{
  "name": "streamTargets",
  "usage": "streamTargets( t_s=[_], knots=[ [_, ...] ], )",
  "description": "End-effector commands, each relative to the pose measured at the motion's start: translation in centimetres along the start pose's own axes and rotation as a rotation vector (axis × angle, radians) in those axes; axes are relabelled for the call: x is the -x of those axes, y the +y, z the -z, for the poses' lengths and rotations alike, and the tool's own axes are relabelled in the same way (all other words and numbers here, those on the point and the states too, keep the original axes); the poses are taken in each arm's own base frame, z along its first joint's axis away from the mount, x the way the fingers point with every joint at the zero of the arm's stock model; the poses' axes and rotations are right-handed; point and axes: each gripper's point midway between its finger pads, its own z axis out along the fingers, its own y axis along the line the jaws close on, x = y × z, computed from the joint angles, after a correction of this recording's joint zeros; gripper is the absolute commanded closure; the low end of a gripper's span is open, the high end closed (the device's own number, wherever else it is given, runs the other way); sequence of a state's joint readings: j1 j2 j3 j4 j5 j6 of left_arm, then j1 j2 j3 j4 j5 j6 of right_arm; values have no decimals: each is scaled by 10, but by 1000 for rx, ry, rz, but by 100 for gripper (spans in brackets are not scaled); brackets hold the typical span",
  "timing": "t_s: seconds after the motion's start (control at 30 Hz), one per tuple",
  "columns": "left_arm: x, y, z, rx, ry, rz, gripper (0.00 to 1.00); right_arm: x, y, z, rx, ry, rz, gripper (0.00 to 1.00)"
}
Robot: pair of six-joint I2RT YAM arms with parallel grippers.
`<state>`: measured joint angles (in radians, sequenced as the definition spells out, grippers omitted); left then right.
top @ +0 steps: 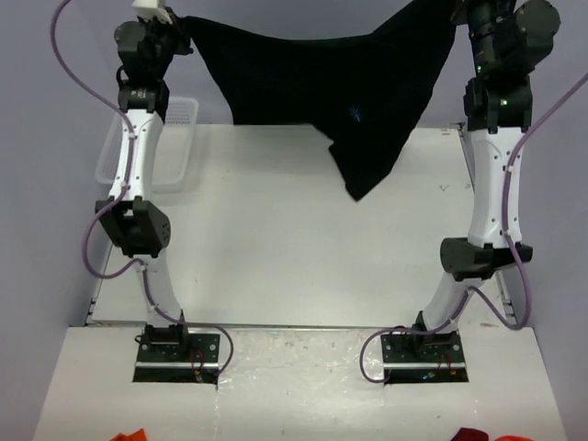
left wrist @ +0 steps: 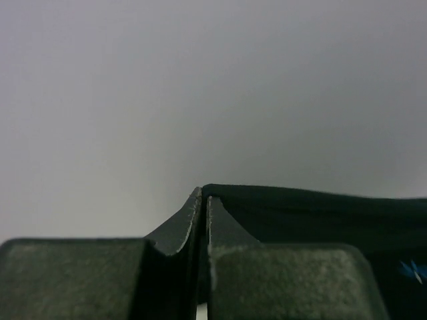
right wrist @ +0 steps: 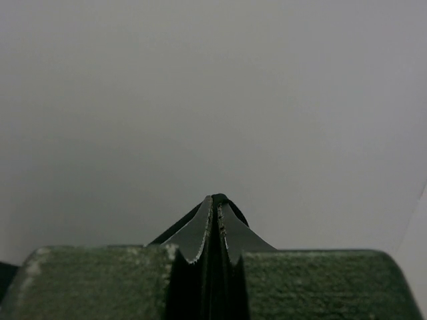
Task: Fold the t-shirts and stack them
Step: Flatten out the tshirt
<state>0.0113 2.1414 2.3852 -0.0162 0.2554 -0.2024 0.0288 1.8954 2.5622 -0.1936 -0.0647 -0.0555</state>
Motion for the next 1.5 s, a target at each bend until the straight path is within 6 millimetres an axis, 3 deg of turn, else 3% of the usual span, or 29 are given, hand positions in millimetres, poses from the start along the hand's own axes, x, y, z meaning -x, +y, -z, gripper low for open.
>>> streamTargets(
  t_s=[0.0, 0.07, 0.1, 0.17, 0.2, 0.27, 0.3, 0.4, 0.5, 0.6, 0.67, 0.77, 0.8, 0.83, 0.87, 0.9, 0.93, 1.0, 1.03, 1.07, 1.13, 1.17, 1.23, 1.27, 1.33, 1.37, 1.43, 1.47],
  knots=[
    [158, -59, 70, -103, -281, -52, 100, 151, 21, 69, 42, -289, 26, 100],
    [168, -74, 85, -121, -280, -61, 100, 175, 30, 99, 38, -310, 47, 100],
    [189, -85, 102, -130, -304, -66, 100, 184, 40, 109, 56, -325, 37, 100],
    [205, -98, 119, -156, -322, -62, 100, 209, 43, 136, 64, -363, 59, 100],
    [223, -108, 137, -167, -345, -66, 100, 218, 46, 147, 69, -377, 48, 100],
    [237, -120, 155, -185, -366, -67, 100, 242, 41, 171, 54, -416, 49, 100],
    [255, -128, 176, -193, -402, -72, 100, 250, 46, 181, 76, -427, 34, 100],
    [271, -142, 208, -219, -432, -64, 100, 278, 43, 213, 94, -481, 9, 100],
    [287, -151, 234, -235, -463, -64, 100, 296, 36, 234, 99, -515, -19, 100],
    [293, -154, 242, -244, -472, -57, 100, 304, 35, 242, 112, -534, -39, 100],
    [297, -154, 239, -246, -482, -59, 100, 302, 36, 237, 104, -536, -24, 100],
    [289, -147, 212, -233, -467, -51, 100, 291, 42, 209, 58, -534, 30, 100],
    [280, -141, 192, -228, -453, -47, 100, 283, 45, 199, 48, -522, 47, 100],
    [268, -138, 178, -227, -420, -36, 100, 267, 57, 178, 56, -494, 59, 100],
    [242, -130, 151, -218, -364, -22, 100, 264, 60, 169, 60, -500, 52, 100],
    [237, -128, 142, -222, -360, -22, 100, 261, 57, 163, 51, -503, 56, 100],
    [225, -124, 131, -216, -340, -19, 100, 247, 69, 145, 84, -488, 36, 100],
    [204, -113, 104, -195, -332, -23, 100, 243, 61, 131, 57, -498, 45, 100],
    [194, -108, 94, -185, -321, -40, 100, 230, 69, 116, 89, -489, 23, 100],
    [169, -100, 74, -170, -287, -34, 100, 228, 59, 109, 65, -504, 31, 100],
    [155, -92, 58, -161, -282, -57, 100, 212, 51, 92, 47, -489, 8, 100],
    [131, -84, 41, -150, -257, -54, 100, 195, 45, 77, 49, -476, 26, 100],
    [118, -73, 27, -139, -254, -51, 100, 175, 38, 60, 55, -450, -1, 100],
    [95, -65, 13, -134, -230, -40, 100, 156, 30, 45, 51, -429, 8, 100],
    [88, -57, 5, -140, -240, -21, 100, 143, 21, 36, 40, -413, -2, 100],
    [70, -53, -5, -144, -227, -16, 100, 134, 14, 30, 34, -399, 0, 100],
    [69, -50, -10, -141, -240, -17, 100, 126, 12, 25, 45, -390, -7, 100],
    [57, -47, -15, -137, -225, -12, 100, 120, 7, 22, 38, -383, -7, 100]
  ],
)
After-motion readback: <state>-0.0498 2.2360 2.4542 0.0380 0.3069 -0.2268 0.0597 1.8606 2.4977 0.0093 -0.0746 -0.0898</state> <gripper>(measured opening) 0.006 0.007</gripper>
